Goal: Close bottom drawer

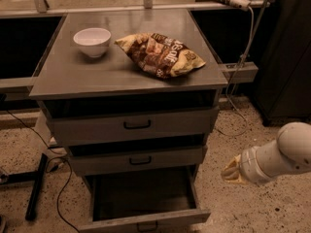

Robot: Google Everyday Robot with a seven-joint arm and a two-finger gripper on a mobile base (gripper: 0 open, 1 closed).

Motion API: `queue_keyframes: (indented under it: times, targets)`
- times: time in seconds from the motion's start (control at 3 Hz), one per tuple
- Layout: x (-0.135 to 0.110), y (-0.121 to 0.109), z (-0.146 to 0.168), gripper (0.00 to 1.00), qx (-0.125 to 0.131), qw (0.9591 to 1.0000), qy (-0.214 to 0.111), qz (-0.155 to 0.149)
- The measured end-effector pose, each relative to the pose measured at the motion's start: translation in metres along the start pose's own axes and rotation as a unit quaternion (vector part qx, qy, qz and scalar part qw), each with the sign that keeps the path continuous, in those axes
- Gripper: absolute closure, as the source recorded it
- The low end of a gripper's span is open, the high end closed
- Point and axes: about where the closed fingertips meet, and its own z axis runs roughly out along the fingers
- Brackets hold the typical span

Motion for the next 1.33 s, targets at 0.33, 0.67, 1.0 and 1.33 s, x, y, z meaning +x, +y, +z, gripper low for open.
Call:
queue_keyframes:
  times: [0.33, 0.67, 1.0, 1.33]
  targets:
    - [0.013, -0.005, 0.017, 1.00, 0.007, 0.9994, -0.033, -0.002]
    - [0.013, -0.005, 0.017, 1.00, 0.007, 0.9994, -0.033, -0.002]
    - [0.018, 0.002, 0.043, 1.00, -0.006, 0.9996, -0.027, 0.006]
    - [0.029, 0.014, 0.091, 1.00, -0.013, 0.9995, -0.026, 0.012]
